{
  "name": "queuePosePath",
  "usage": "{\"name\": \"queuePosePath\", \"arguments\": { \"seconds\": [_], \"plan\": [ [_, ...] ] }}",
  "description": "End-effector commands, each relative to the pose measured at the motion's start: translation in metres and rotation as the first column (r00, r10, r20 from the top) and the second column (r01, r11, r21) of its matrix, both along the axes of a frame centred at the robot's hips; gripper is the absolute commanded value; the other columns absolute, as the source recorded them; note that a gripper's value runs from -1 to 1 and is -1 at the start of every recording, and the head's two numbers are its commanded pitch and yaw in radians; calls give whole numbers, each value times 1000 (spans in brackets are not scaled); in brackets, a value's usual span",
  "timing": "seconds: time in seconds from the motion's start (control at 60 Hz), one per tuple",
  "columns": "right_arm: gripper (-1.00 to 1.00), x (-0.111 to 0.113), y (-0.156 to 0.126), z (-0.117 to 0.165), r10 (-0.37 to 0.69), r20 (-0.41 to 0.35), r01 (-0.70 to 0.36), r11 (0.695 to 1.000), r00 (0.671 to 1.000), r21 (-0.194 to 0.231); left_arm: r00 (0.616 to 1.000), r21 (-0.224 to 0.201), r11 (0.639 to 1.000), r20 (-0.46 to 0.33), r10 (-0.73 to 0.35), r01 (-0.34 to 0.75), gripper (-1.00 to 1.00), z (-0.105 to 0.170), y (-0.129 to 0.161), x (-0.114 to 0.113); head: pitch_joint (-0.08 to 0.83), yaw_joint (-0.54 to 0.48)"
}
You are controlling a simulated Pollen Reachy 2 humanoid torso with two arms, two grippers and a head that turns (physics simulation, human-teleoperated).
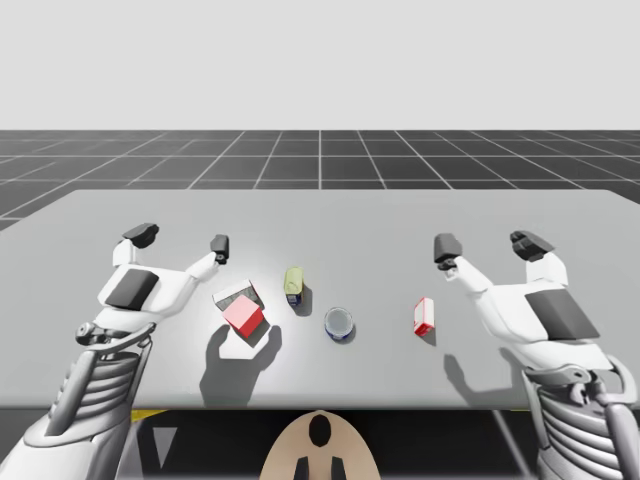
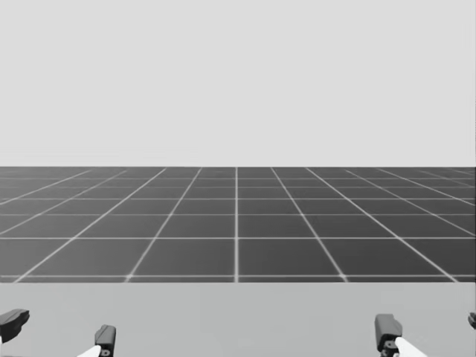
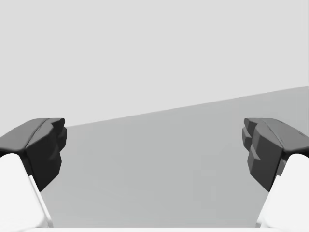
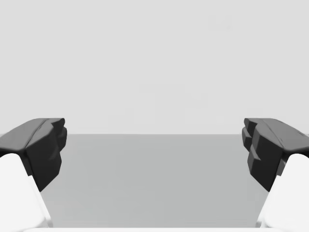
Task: Find the red cube and pick it up.
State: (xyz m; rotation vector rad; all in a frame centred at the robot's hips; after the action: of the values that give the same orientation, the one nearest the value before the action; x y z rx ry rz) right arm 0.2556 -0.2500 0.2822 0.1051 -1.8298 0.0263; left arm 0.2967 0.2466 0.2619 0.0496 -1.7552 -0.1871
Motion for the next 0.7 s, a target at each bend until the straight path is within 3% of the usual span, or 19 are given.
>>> {"name": "queuePosePath", "arguments": {
  "seconds": [0.017, 0.167, 0.483, 0.7],
  "plan": [
    [-1000, -2, 1, -1, -35, 15, 34, 999, 999, 32, 1000, 9, 1000, 2, 0, 0, -1000, -1, -1, 0, 9, -5],
    [-1000, -1, 1, 0, -14, 9, 14, 1000, 1000, 23, 1000, 7, 1000, 3, 2, -2, -1000, 0, 0, 0, 26, 0],
    [-1000, 1, 0, -1, -8, -18, 8, 1000, 1000, 4, 1000, 9, 1000, 2, 2, -2, -1000, 0, 0, 0, 315, 4],
    [-1000, 1, -1, -1, -6, -21, 6, 1000, 1000, -4, 1000, 12, 1000, 2, 3, -3, -1000, -1, 0, 1, 458, 23]
  ]
}}
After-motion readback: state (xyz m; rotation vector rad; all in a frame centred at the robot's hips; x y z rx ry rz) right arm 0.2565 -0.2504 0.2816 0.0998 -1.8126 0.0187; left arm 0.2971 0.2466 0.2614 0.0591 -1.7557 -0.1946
